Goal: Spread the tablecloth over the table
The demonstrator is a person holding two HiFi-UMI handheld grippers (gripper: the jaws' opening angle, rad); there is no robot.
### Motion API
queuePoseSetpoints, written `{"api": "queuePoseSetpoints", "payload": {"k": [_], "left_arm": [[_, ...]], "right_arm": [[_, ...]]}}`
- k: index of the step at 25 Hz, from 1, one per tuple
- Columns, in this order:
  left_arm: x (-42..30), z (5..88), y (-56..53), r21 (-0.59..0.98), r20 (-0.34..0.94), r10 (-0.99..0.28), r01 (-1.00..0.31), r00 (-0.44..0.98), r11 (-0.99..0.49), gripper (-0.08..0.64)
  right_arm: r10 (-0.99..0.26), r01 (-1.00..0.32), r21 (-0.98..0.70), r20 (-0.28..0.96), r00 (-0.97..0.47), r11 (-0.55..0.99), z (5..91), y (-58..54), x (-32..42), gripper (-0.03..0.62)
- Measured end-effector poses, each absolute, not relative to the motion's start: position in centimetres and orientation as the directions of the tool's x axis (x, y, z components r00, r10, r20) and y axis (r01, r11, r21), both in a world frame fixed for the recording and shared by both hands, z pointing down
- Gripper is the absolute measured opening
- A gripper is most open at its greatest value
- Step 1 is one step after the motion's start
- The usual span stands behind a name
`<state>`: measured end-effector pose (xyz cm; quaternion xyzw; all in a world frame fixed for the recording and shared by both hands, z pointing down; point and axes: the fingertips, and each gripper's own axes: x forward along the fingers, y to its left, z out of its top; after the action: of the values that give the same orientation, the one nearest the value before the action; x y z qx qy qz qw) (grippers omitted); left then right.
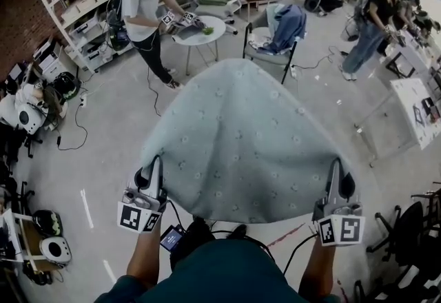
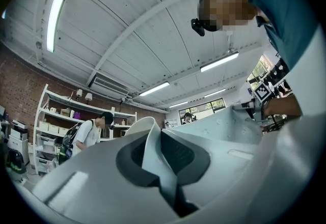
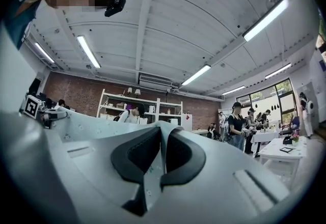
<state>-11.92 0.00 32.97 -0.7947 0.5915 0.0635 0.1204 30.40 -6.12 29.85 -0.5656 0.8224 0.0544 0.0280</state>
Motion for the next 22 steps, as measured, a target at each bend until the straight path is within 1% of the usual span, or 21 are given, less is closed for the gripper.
{"api": "queuePoseSetpoints", "payload": {"k": [6,12,22], "left_arm": [[-12.3,33.7,-2.8,-0.116,-0.223,-0.921,-0.946,0.32,-0.301,0.002],[-12.9,34.2,-7.4,-0.111,-0.209,-0.898,-0.922,0.387,-0.371,0.003],[-16.6,38.5,-16.9,-0.047,-0.164,-0.87,-0.885,0.464,-0.463,0.002]], "right_arm": [[-0.942,-0.945,0.041,-0.082,-0.327,0.324,30.9,-7.4,30.3,0.015],[-0.966,-0.968,0.033,-0.062,-0.252,0.251,31.4,-8.7,30.3,0.015],[-0.99,-0.988,0.063,0.003,-0.138,0.138,34.7,-14.0,27.5,0.015]]}}
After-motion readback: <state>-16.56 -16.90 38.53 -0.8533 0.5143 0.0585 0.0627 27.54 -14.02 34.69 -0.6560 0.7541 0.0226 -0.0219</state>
